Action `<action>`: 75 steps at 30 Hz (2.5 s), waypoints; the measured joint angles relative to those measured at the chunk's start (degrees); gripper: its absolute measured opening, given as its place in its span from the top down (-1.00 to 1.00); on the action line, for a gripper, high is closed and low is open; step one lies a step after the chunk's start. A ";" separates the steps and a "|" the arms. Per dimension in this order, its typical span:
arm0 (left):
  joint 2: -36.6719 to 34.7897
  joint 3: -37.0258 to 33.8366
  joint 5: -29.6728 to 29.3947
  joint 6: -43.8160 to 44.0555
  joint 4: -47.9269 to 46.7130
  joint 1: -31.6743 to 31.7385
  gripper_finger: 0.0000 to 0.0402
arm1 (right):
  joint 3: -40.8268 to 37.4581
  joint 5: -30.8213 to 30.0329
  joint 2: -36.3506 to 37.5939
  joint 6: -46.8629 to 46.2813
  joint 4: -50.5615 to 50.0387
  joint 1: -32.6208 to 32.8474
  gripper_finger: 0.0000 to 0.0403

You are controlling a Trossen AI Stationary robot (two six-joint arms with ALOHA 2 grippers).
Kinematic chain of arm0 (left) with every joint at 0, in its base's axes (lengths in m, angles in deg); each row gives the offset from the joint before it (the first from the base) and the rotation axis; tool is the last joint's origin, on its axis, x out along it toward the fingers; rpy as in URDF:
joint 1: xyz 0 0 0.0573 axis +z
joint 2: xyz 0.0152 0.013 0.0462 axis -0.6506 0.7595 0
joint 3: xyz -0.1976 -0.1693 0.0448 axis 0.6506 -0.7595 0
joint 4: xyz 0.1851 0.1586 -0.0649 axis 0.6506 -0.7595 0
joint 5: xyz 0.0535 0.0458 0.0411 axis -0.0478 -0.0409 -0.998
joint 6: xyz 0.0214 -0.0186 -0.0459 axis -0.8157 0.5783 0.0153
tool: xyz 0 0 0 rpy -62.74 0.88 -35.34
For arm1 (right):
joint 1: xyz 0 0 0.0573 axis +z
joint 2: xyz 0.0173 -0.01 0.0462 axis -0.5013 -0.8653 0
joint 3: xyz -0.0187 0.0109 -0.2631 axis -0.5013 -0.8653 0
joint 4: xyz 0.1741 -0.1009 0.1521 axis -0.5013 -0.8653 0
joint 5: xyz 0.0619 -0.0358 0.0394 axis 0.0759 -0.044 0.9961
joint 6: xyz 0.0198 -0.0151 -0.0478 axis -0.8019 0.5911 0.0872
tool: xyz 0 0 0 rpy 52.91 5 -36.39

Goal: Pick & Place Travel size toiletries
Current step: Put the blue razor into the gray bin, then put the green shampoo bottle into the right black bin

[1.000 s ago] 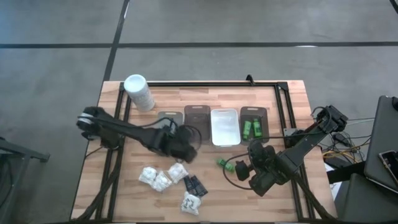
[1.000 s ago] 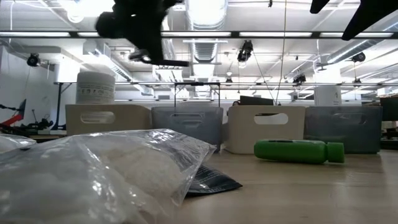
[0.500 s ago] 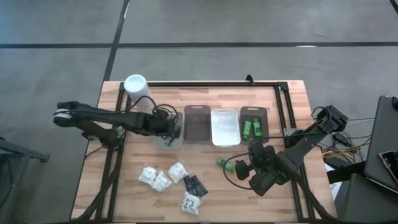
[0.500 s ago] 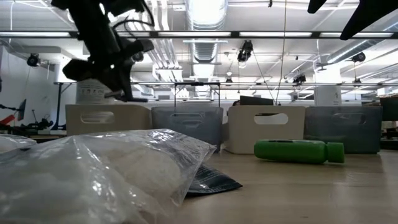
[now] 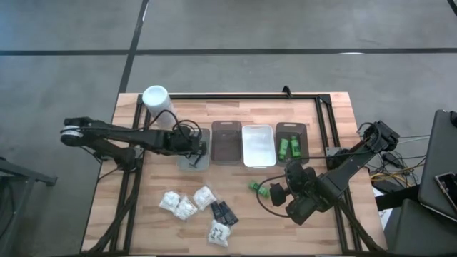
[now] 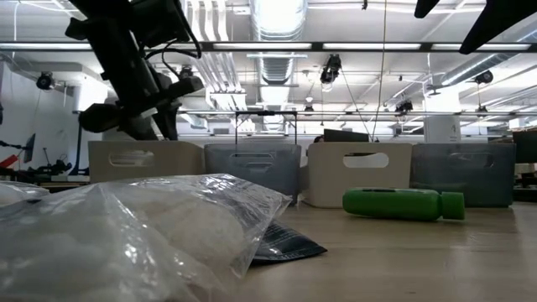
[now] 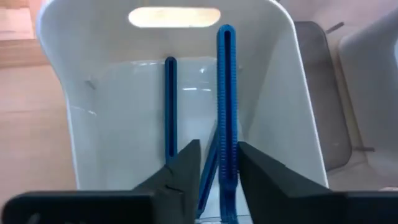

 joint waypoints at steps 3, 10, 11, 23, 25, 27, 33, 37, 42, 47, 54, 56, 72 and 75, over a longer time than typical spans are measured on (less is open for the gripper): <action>-0.08 0.00 1.11 0.17 0.06 -0.02 0.27 | 0.00 0.00 0.02 -0.15 0.04 0.02 -0.83; -0.55 0.04 5.13 -1.92 -0.13 -0.32 -0.01 | 0.00 0.00 0.01 -1.63 0.07 0.02 -0.83; -0.83 0.20 5.96 -2.91 -0.24 -0.48 -0.04 | 0.00 0.00 0.01 -1.65 0.08 0.01 -0.83; -7.30 9.04 7.71 -24.21 0.46 -13.72 -0.11 | 0.00 2.84 -0.08 -4.21 1.96 0.04 -0.83; -7.50 9.66 7.73 -26.71 0.72 -16.37 -0.11 | 0.00 3.77 -0.16 -3.23 3.79 0.04 -0.83; -7.52 9.83 8.05 -27.47 0.82 -18.65 -0.11 | 0.00 4.22 -0.29 -2.67 5.73 0.04 -0.83; -7.30 9.41 11.52 -27.45 0.87 -23.19 -0.11 | -0.02 7.17 -1.73 0.14 11.12 -0.02 -0.83; -7.26 8.89 11.53 -28.41 0.82 -26.06 -0.11 | -0.02 10.77 -4.51 2.32 13.27 0.05 -0.83; -7.26 8.74 11.50 -29.13 0.93 -29.41 -0.11 | 0.10 13.75 -7.77 10.45 13.18 0.04 -0.83; -7.23 8.63 11.53 -29.30 0.98 -31.47 -0.11 | 0.09 13.76 -9.14 17.34 14.29 -0.44 -0.83; -7.23 8.63 11.50 -29.37 1.04 -31.98 -0.11 | 0.09 13.62 -9.30 14.41 16.80 -1.27 -0.83; -7.23 8.61 11.50 -29.88 1.35 -31.98 -0.11 | 0.09 13.62 -9.35 13.62 16.53 -1.27 -0.83; -7.23 5.85 12.13 -33.40 1.76 -32.26 -0.11 | -0.85 13.57 -9.51 21.13 16.58 -1.35 -0.83; -7.22 5.19 12.12 -33.61 1.65 -32.33 -0.11 | -0.85 13.61 -9.51 17.57 16.80 -1.44 -0.83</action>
